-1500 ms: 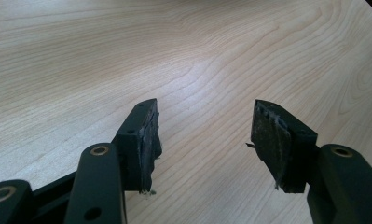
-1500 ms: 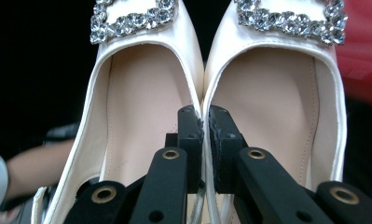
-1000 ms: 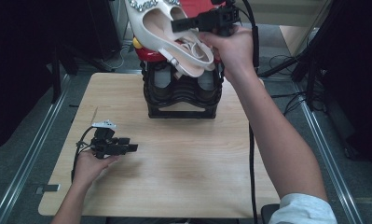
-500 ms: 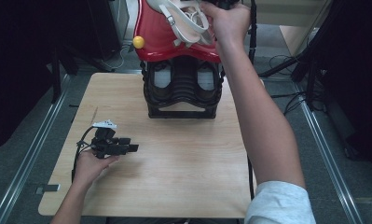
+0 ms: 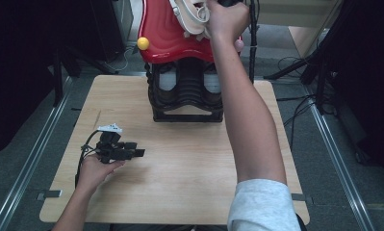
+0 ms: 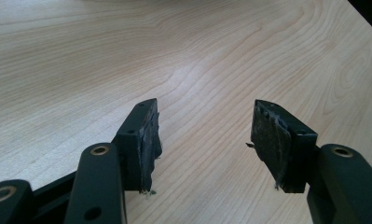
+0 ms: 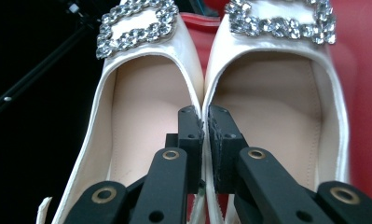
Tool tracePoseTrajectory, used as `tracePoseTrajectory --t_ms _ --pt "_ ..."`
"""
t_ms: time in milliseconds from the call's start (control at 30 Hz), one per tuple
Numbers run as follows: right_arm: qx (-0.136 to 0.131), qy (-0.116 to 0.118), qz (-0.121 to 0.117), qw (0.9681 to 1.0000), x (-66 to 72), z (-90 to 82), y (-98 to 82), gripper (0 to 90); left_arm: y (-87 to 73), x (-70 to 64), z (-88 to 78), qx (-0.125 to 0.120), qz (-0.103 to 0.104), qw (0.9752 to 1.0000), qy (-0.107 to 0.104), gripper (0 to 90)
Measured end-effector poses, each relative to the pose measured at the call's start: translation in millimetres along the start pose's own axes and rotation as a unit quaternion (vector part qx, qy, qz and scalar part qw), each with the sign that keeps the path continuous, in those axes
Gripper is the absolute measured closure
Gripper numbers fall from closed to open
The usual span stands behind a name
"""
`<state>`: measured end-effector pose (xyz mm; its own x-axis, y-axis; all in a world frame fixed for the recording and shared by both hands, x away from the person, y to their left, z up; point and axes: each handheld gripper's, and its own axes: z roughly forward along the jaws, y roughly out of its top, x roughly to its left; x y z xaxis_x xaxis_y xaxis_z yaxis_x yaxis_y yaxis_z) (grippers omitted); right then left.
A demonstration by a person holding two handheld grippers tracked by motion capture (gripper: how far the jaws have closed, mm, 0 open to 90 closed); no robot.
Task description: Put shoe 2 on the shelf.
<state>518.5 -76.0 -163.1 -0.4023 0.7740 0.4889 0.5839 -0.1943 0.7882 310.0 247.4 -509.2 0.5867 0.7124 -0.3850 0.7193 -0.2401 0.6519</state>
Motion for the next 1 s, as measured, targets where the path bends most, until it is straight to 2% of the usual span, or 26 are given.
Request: tracePoseTrajectory --t_ms 67,200,333,433,700,833,933,1000 --pt "0.000 -0.009 0.003 1.0000 4.8 7.3 -4.0 85.9 0.3 0.0 0.3 0.000 0.000 1.0000 -0.001 42.1" --pt "0.001 -0.034 -0.005 0.9994 14.9 18.7 -10.7 85.8 1.2 -0.1 0.5 -0.002 0.000 1.0000 -0.003 42.1" --pt "0.008 -0.045 -0.015 0.9988 20.0 25.7 -15.2 85.4 1.3 -0.3 0.4 -0.003 0.000 1.0000 -0.002 42.1" --pt "0.004 -0.052 -0.027 0.9983 23.0 25.9 -16.9 84.1 1.1 -0.9 -0.3 -0.005 0.001 1.0000 -0.002 42.1" --pt "0.001 -0.019 -0.051 0.9985 23.6 18.7 -14.4 71.0 1.7 -1.5 1.4 0.000 0.004 1.0000 0.000 42.1" --pt "0.002 -0.018 -0.080 0.9967 25.4 13.5 -14.1 66.5 1.8 -1.7 1.6 0.001 0.005 1.0000 0.002 42.1" --pt "0.002 -0.005 -0.080 0.9968 25.1 8.8 -13.1 62.7 1.8 -2.1 2.3 0.002 0.004 1.0000 0.003 42.1" --pt "-0.002 -0.005 -0.085 0.9964 25.7 5.0 -11.9 62.1 2.1 -2.4 2.9 0.003 0.005 1.0000 0.002 42.1"
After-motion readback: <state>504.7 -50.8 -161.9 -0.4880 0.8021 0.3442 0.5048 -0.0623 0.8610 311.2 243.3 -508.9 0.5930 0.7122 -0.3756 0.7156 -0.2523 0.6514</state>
